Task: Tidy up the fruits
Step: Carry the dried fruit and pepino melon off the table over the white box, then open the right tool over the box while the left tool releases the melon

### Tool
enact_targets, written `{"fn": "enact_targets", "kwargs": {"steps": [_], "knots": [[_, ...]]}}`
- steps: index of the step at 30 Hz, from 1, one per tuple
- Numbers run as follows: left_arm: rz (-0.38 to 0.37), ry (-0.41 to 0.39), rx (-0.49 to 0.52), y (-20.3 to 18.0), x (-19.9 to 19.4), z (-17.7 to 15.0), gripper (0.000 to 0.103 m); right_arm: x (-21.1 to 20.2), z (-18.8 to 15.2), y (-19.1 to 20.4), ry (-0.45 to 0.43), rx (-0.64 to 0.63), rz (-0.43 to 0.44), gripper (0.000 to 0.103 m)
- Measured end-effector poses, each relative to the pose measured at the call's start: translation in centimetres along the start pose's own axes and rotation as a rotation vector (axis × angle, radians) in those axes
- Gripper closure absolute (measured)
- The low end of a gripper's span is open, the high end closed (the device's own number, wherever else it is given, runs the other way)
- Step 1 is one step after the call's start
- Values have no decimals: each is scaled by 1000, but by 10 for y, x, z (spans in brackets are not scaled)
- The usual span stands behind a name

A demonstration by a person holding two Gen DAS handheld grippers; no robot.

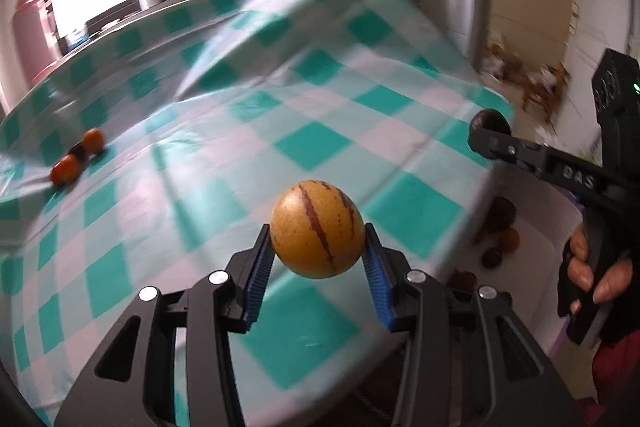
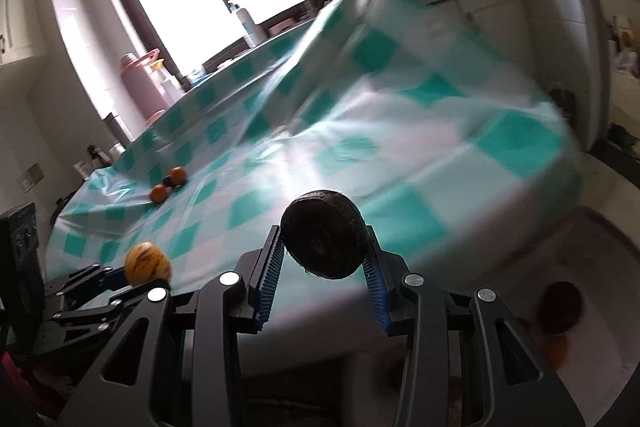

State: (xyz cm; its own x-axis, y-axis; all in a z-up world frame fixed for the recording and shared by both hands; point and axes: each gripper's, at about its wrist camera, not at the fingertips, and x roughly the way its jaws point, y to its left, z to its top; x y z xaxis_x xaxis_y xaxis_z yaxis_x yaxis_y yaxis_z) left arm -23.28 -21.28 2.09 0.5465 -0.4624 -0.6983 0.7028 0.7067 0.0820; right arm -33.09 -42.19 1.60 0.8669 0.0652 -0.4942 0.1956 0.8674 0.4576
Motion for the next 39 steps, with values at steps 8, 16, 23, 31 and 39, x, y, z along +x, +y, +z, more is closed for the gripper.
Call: {"fn": "enact_targets", "kwargs": {"steps": [8,16,23,31,39], "knots": [[-85,9,207,-72,15,2,59,-26,-20,-72,11,117,-169,63],[-222,42,431,-143,43,-4,58,-10,-50,-132,180,220,-392,63],[-304,170,569,-189,93,-32,58,24,-67,-161,353,204,-515,63],[-359,327,578,-202,146,-59,58,68,-84,-161,567,65,-584,63],[-389,317,627,-207,144,-67,47,72,-89,-156,577,28,-606,54]]}}
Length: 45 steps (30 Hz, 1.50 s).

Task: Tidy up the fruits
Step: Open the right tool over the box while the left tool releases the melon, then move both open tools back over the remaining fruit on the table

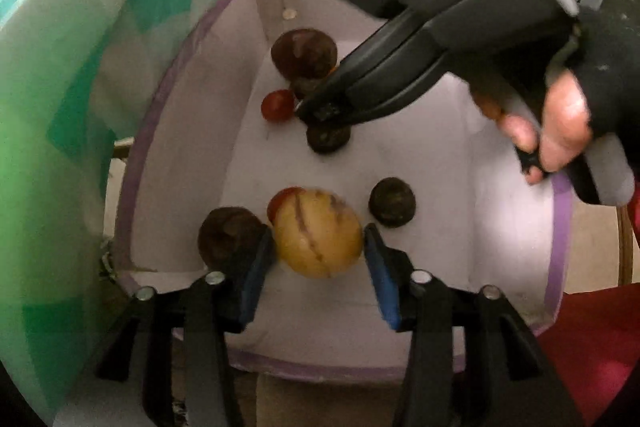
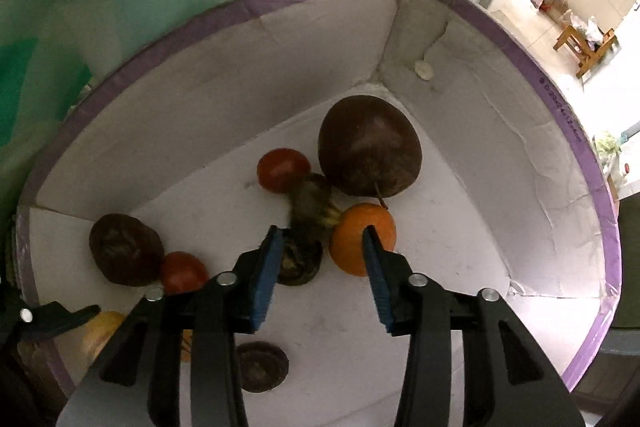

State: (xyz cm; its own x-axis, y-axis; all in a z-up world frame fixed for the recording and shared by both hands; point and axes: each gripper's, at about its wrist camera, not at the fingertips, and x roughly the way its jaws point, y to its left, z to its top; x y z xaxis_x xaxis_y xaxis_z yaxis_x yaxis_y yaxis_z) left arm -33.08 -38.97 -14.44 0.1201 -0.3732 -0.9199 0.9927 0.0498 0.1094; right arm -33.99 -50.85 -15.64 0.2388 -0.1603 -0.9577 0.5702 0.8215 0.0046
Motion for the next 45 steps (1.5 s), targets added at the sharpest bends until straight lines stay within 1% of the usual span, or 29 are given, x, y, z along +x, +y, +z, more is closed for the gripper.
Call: {"fn": "enact_targets", "kwargs": {"steps": [1,2,3,4,5,6,7,9,10,12,14,16,18,19,21,23,25,26,28,30,31,33,34,35,38,39,41,43,45], "knots": [[2,-14,1,-4,-3,0,35,-1,-1,-1,-7,8,-3,50],[6,-35,1,-4,-7,0,30,-4,-2,-1,-18,15,-3,40],[10,-52,0,-4,-10,1,24,-9,-3,-2,-42,29,-1,33],[20,-78,3,-5,-16,1,22,-16,-2,-5,-77,50,5,32],[27,-93,8,-5,-20,-1,21,-24,-2,-9,-113,77,11,29],[48,-126,20,-11,-28,-4,19,-32,-2,-15,-141,105,12,24],[68,-161,33,-13,-36,-4,14,-40,-1,-21,-174,143,4,22],[129,-268,61,-16,-60,-5,10,-59,-3,-34,-234,210,-2,22],[166,-334,69,-18,-76,-7,9,-72,-3,-41,-276,247,12,22],[208,-409,60,-18,-97,-5,8,-92,-2,-50,-342,281,32,20],[255,-480,19,-8,-119,-9,7,-119,0,-52,-429,286,51,19],[303,-538,-43,7,-139,-16,7,-144,3,-44,-504,264,95,18],[376,-609,-151,39,-171,-32,4,-165,4,-32,-574,225,148,15],[394,-629,-186,49,-179,-38,3,-177,8,-22,-606,194,174,15],[450,-679,-304,83,-212,-64,2,-198,13,5,-654,129,212,15],[503,-704,-418,117,-235,-92,2,-215,15,36,-686,48,249,15],[565,-715,-545,157,-260,-128,2,-226,18,76,-695,-52,279,15],[580,-713,-596,173,-269,-142,2,-230,18,96,-690,-89,285,15],[615,-694,-716,210,-284,-175,2,-233,18,137,-671,-180,305,15],[654,-671,-866,254,-297,-213,2,-235,24,179,-640,-262,355,15],[676,-651,-952,279,-300,-233,2,-232,28,194,-625,-287,377,15],[718,-607,-1079,311,-313,-269,2,-231,37,236,-585,-364,432,15],[739,-580,-1143,326,-315,-286,2,-231,43,250,-576,-390,437,15],[761,-550,-1229,346,-316,-306,2,-231,49,277,-564,-429,437,15],[763,-551,-1406,372,-324,-359,2,-228,65,339,-529,-504,474,15],[759,-559,-1446,372,-325,-379,2,-225,73,363,-506,-528,484,15],[740,-552,-1516,374,-321,-398,2,-217,89,402,-460,-558,482,15],[714,-509,-1581,374,-319,-409,2,-207,106,437,-421,-573,468,15],[706,-522,-1599,373,-320,-414,2,-194,123,476,-385,-617,432,15]]}}
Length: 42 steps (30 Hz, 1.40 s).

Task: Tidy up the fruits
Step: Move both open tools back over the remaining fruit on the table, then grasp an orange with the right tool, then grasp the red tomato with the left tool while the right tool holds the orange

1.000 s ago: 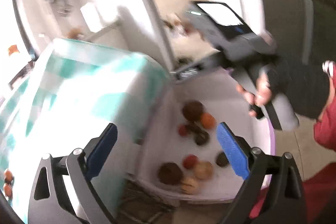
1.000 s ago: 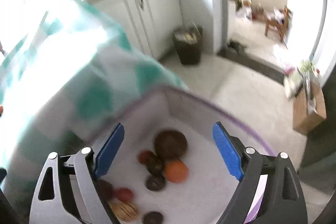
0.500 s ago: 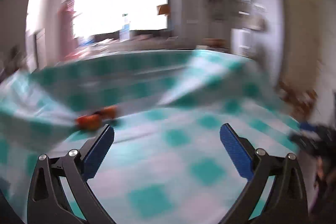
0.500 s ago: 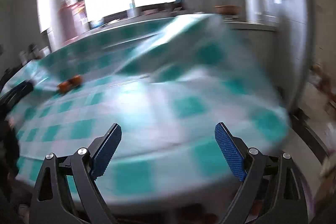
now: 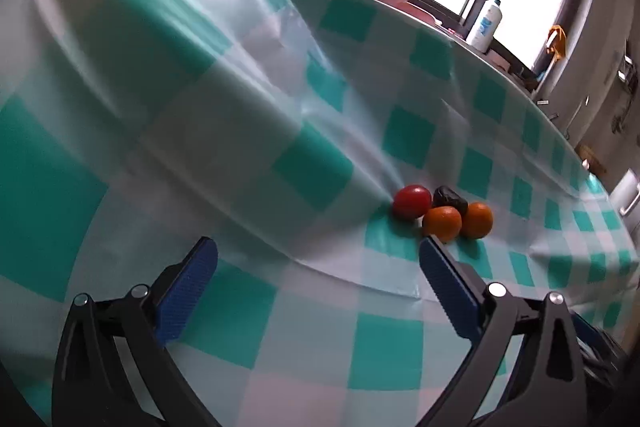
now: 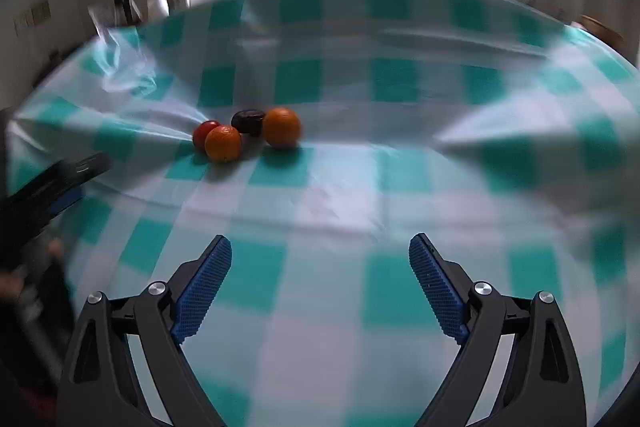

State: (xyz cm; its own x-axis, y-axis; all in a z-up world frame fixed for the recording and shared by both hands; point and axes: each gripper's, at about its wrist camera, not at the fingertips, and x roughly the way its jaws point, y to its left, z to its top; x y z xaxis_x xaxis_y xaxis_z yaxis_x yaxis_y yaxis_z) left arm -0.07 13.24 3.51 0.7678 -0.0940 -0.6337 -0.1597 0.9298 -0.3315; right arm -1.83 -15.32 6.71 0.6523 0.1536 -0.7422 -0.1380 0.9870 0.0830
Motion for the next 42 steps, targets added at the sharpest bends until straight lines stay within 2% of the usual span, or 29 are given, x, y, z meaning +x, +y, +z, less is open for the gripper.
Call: {"fn": "enact_targets", "kwargs": {"steps": [2,5,10,13,14,15,16,18,21,28,34,36,39,42], "knots": [[11,-7,21,-1,-2,-1,2,29,21,15,28,-36,-42,16],[24,-15,77,-8,-8,-6,2,59,41,25,54,-55,-49,17],[-19,8,72,-14,-4,-5,2,102,65,36,87,-91,-94,27],[-19,3,89,-18,-5,-8,2,119,77,39,103,-74,-61,36],[-21,2,96,-20,-5,-9,2,121,79,40,99,-71,-59,44],[-24,2,106,-22,-5,-9,2,122,81,40,104,-71,-57,57],[-27,2,116,-24,-5,-11,2,123,82,40,111,-73,-51,62],[-32,6,126,-26,-5,-13,2,114,78,36,93,-69,-49,62],[-33,14,134,-28,-2,-15,2,85,64,20,25,4,2,63],[-70,33,132,-31,3,-19,2,16,1,-32,-86,206,146,62],[-168,57,200,-55,14,-12,2,6,-16,-49,-166,336,218,62],[-126,53,266,-67,24,-6,2,7,-14,-44,-165,319,215,62],[-8,61,404,-82,42,4,12,5,-13,-33,-160,266,214,62],[54,80,495,-91,58,11,13,7,-14,-36,-151,281,216,62]]}}
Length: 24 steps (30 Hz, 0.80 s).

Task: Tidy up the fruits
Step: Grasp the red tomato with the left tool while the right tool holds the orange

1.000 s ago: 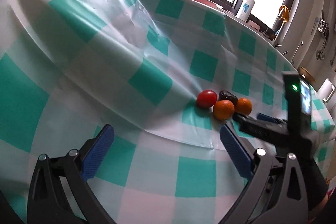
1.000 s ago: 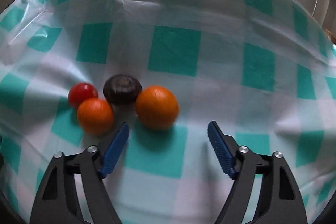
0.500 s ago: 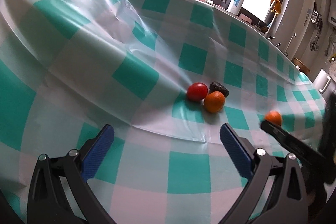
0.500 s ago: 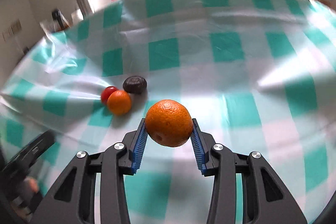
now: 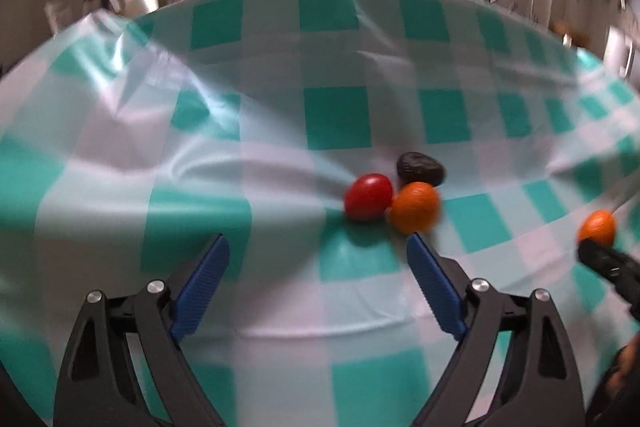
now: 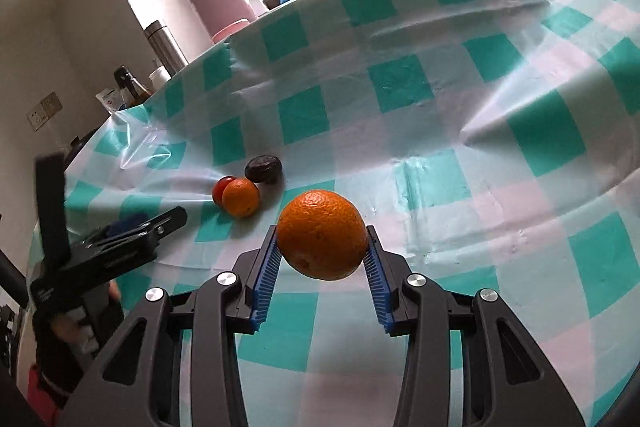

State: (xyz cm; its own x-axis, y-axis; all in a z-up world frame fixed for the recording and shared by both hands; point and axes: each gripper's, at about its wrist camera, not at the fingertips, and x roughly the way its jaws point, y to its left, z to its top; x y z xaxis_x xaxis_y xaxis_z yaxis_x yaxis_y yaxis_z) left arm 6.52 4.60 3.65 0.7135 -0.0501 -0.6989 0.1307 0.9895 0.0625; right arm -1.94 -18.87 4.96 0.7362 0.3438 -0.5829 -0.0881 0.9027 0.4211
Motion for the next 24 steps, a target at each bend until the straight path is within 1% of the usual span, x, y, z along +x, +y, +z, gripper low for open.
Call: {"fn": "enact_targets", "kwargs": {"steps": [4,5,7,9,12,13,14,15,17,20,22,24], "knots": [[-3,56,80,-12,24,9,13,4,0,0,7,3,-11,61],[-2,70,116,-19,32,10,13,4,0,-1,7,4,-14,61],[-10,72,153,-28,39,10,13,4,0,-1,8,8,-19,61],[-50,75,155,-32,43,14,13,5,1,-1,12,7,-23,61],[-110,75,179,-38,50,18,21,5,0,0,14,5,-30,61],[-134,72,187,-39,52,19,26,5,0,0,13,5,-32,61],[-195,60,190,-39,52,19,30,5,1,0,12,4,-32,60],[-238,45,191,-37,49,17,30,5,0,0,10,3,-32,60],[-298,36,203,-34,44,15,29,5,0,0,9,2,-31,59],[-234,5,217,-26,37,17,28,4,0,0,5,-2,-32,59],[-232,7,183,-16,36,20,28,4,-1,-1,2,-1,-31,59],[-215,13,178,-12,36,20,28,4,-1,-1,4,-3,-30,59]]}}
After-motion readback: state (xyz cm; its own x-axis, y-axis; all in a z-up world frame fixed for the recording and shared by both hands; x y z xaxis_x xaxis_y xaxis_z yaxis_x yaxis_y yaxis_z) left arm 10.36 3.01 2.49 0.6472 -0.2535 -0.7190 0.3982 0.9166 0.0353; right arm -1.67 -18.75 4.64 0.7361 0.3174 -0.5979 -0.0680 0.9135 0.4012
